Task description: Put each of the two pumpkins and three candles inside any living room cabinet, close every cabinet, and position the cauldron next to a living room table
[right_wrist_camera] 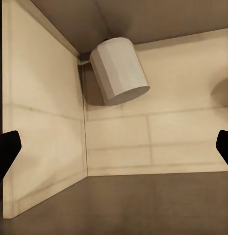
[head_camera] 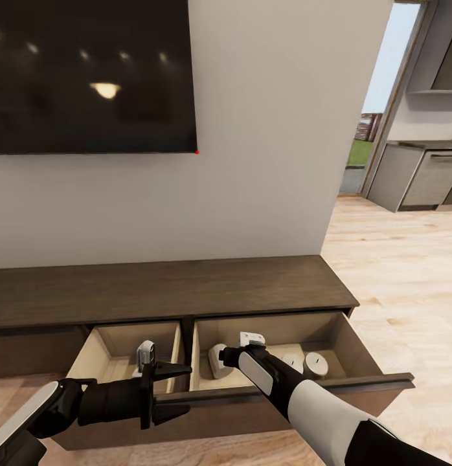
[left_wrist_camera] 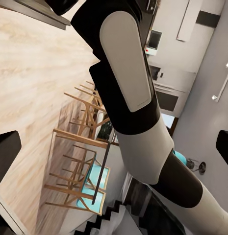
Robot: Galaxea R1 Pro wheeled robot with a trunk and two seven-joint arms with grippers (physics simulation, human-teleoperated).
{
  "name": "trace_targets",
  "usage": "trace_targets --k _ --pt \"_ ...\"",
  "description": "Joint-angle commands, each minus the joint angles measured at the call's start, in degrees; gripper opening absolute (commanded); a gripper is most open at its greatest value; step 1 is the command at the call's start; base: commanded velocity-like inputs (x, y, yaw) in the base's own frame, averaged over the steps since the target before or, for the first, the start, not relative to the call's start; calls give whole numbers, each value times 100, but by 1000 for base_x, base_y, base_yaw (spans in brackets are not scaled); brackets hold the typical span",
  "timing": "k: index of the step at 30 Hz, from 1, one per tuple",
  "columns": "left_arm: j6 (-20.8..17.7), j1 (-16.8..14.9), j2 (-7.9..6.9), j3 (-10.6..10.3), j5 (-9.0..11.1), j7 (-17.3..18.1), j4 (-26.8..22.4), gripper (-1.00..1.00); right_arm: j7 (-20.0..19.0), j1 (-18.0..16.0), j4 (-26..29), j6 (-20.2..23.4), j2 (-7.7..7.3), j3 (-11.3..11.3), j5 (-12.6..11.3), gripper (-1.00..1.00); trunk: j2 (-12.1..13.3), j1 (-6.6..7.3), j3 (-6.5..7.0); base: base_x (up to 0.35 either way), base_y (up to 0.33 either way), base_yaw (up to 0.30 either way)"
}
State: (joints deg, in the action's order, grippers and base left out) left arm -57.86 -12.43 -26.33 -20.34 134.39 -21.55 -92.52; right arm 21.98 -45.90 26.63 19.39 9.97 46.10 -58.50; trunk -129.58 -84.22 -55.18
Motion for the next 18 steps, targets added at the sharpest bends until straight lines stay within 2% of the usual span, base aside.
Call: trace_targets --k 1,3,10,18 --pt "2 -5 -4 -5 61 -51 -2 100 43 -7 9 11 -4 39 -39 100 -2 1 -5 0 0 0" --pt "2 -5 -4 -5 61 -51 -2 100 43 -7 9 11 -4 39 -39 100 -2 1 -5 0 0 0" --pt "2 -5 -3 -5 61 -51 -2 100 43 -7 8 12 -4 39 -39 100 278 155 120 -4 0 0" --pt "2 -5 0 -6 61 -51 -2 100 43 -7 8 12 -10 39 -39 100 599 330 264 -89 0 0"
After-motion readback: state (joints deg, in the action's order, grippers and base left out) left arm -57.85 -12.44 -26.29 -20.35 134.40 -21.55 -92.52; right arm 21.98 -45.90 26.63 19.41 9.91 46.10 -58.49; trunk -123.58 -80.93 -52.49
